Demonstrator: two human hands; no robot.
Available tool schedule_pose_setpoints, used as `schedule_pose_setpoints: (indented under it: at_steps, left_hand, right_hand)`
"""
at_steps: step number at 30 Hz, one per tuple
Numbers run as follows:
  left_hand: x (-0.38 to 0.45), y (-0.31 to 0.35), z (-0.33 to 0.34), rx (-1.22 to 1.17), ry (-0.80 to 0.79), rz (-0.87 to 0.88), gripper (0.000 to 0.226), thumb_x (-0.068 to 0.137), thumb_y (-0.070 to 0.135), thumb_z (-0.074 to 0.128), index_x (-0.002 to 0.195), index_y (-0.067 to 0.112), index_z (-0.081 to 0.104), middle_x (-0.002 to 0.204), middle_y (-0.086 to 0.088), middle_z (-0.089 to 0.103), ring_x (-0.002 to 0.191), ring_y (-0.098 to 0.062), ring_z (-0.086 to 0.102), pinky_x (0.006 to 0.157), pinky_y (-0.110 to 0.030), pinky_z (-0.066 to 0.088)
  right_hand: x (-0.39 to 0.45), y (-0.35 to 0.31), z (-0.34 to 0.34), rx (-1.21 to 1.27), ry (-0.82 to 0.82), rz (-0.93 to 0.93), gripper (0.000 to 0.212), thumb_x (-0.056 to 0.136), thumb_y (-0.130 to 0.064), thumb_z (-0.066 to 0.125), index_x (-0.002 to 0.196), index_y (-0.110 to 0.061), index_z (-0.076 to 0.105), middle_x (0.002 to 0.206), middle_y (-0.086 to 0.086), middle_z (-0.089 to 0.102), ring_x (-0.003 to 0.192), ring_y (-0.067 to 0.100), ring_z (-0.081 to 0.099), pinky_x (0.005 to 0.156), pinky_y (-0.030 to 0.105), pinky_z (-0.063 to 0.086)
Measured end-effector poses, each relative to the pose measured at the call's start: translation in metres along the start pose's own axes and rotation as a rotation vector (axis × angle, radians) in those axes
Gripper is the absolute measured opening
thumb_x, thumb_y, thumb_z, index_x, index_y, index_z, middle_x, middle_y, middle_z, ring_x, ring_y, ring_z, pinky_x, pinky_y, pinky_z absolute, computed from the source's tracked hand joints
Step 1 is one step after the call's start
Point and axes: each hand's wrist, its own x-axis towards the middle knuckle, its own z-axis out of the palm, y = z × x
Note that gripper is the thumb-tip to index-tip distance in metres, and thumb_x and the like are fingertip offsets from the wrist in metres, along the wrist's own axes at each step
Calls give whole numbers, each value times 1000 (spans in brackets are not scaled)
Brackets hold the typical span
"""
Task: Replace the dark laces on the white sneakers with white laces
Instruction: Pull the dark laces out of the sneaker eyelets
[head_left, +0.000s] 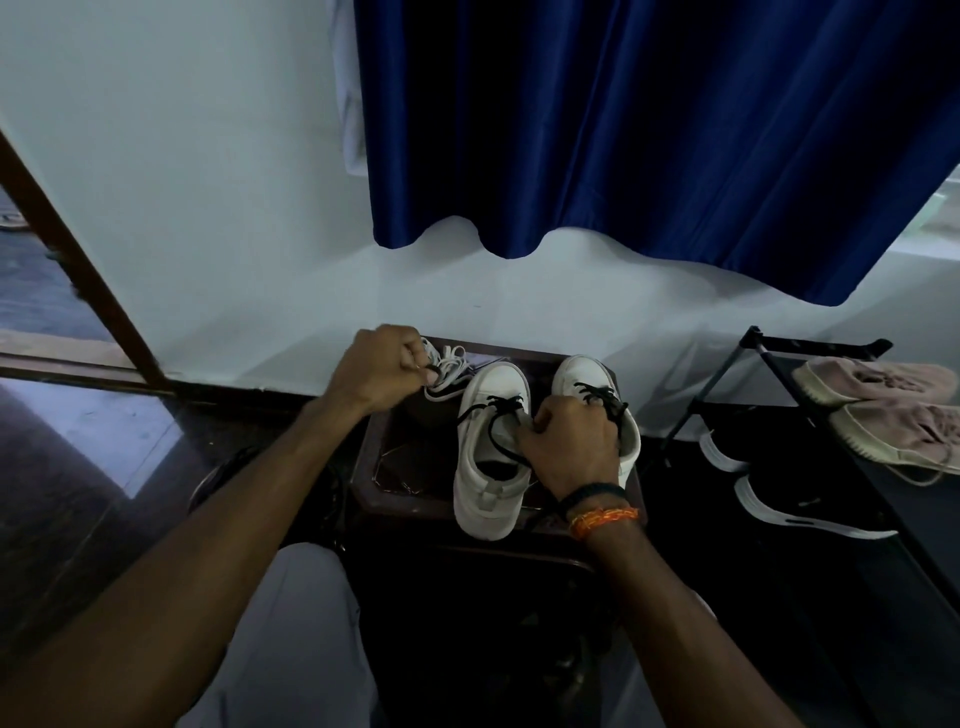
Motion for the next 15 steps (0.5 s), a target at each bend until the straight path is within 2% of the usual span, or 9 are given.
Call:
schedule_pose_setpoints:
  at_steps: [2, 4, 6, 7, 9, 11, 13, 15]
  left_hand:
    - [-3, -1, 14, 17, 1, -17, 18, 76, 19, 83, 83, 20, 66, 74, 6, 69, 73, -12, 67, 74, -32, 56]
    - [-8, 4, 23, 34, 49, 49, 18, 77, 21, 79, 86, 20, 64, 87, 3, 68, 83, -17, 65, 79, -35, 55]
    - [-14, 15, 28, -24, 69, 121, 16, 80, 24, 78, 84, 20, 64, 91, 5, 66, 83, -10, 62, 74, -27, 51]
    - [-18, 22, 30, -64, 23, 144, 17, 82, 28, 79, 84, 20, 64, 88, 8, 66, 78, -2, 61, 68, -20, 47]
    - [-26, 33, 36, -94, -118, 179, 23, 81, 35, 81, 86, 19, 64, 82, 10, 67, 72, 0, 61, 61, -16, 46]
    - [-31, 36, 45, -66, -194, 216, 22, 79, 28, 81, 88, 17, 65, 78, 6, 67, 70, -7, 63, 64, -26, 53]
    - [-33, 32, 49, -50, -178, 239, 14, 78, 12, 74, 86, 17, 64, 73, 4, 67, 67, -11, 63, 64, -33, 55]
    - [-33, 25, 48, -80, -133, 221, 16, 75, 5, 70, 83, 18, 63, 67, 6, 65, 61, -4, 59, 63, -33, 54]
  right_hand:
    - [0, -1, -5, 25, 29, -72, 23, 84, -34, 68, 96, -15, 60, 94, 3, 62, 81, 29, 60, 64, 30, 38]
    - [3, -2, -9, 65, -10, -173, 19, 81, -25, 68, 97, -19, 62, 101, 0, 56, 84, 25, 58, 66, 28, 36]
    - [6, -3, -11, 103, -73, -248, 9, 78, -20, 70, 86, -21, 67, 98, -1, 57, 84, 21, 59, 68, 26, 34]
    - [7, -2, -11, 108, -97, -261, 7, 77, -21, 71, 82, -23, 67, 96, -1, 57, 84, 21, 60, 68, 26, 34]
    - [8, -1, -11, 81, -124, -264, 10, 79, -25, 73, 84, -24, 65, 95, 1, 58, 85, 23, 60, 68, 28, 35]
    - [8, 2, -10, 63, -121, -252, 12, 80, -24, 70, 89, -21, 64, 95, 3, 62, 87, 25, 60, 68, 29, 34]
    - [8, 7, -8, 126, -93, -183, 8, 80, -20, 67, 87, -20, 64, 88, 0, 67, 85, 24, 62, 67, 28, 34]
    - [9, 11, -9, 227, -86, -59, 6, 79, -19, 66, 85, -21, 67, 79, -6, 69, 83, 20, 65, 68, 28, 42]
